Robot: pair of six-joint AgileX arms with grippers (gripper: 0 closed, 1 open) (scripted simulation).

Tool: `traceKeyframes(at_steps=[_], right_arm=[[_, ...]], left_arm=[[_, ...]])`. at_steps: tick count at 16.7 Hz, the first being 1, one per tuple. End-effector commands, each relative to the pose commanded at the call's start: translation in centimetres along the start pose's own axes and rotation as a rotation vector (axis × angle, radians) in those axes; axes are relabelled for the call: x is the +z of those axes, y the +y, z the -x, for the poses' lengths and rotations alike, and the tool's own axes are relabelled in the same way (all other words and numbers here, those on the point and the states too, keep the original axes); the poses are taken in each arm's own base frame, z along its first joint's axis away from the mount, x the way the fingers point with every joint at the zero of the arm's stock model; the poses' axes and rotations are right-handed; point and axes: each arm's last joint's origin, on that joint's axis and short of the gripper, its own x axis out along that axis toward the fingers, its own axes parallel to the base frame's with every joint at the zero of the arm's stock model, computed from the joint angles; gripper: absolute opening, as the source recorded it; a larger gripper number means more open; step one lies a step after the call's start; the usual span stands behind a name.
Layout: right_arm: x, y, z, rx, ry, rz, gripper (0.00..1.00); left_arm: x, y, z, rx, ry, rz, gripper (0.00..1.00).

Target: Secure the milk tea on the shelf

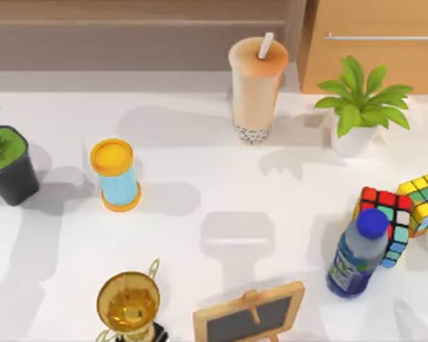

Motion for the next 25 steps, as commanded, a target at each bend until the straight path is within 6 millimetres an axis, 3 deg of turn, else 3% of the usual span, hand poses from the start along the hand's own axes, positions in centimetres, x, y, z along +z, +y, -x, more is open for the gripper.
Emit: traceKeyframes(at_steps=[3, 5, 7, 9, 13, 15, 18, 20, 25], right_arm=[[0.0, 0.0, 0.0, 0.0, 0.0, 0.0, 1.0], [0.0, 0.0, 0.0, 0.0, 0.0, 0.0, 1.0], [0.0, 0.0, 0.0, 0.0, 0.0, 0.0, 1.0], [0.0, 0.0, 0.0, 0.0, 0.0, 0.0, 1.0], [0.0, 0.0, 0.0, 0.0, 0.0, 0.0, 1.0], [0.0, 0.0, 0.0, 0.0, 0.0, 0.0, 1.0], [0.0, 0.0, 0.0, 0.0, 0.0, 0.0, 1.0], [0.0, 0.0, 0.0, 0.0, 0.0, 0.0, 1.0], [0.0, 0.0, 0.0, 0.0, 0.0, 0.0, 1.0]], left_arm=[[1.1, -4.3, -5.4, 0.015, -0.024, 0.061, 1.0], [-0.3, -8.4, -8.9, 0.021, -0.009, 0.089, 1.0], [-3.4, -13.2, -11.5, 0.019, 0.025, 0.101, 1.0], [-7.9, -18.0, -12.6, 0.01, 0.07, 0.094, 1.0], [-17.5, -25.2, -10.8, -0.021, 0.159, 0.046, 1.0], [-21.4, -27.0, -8.9, -0.036, 0.2, 0.007, 1.0], [-25.6, -27.7, -6.3, -0.055, 0.257, -0.063, 1.0], [-26.7, -27.6, -5.3, -0.064, 0.278, -0.09, 1.0], [-26.7, -27.6, -5.6, -0.062, 0.278, -0.092, 1.0]])
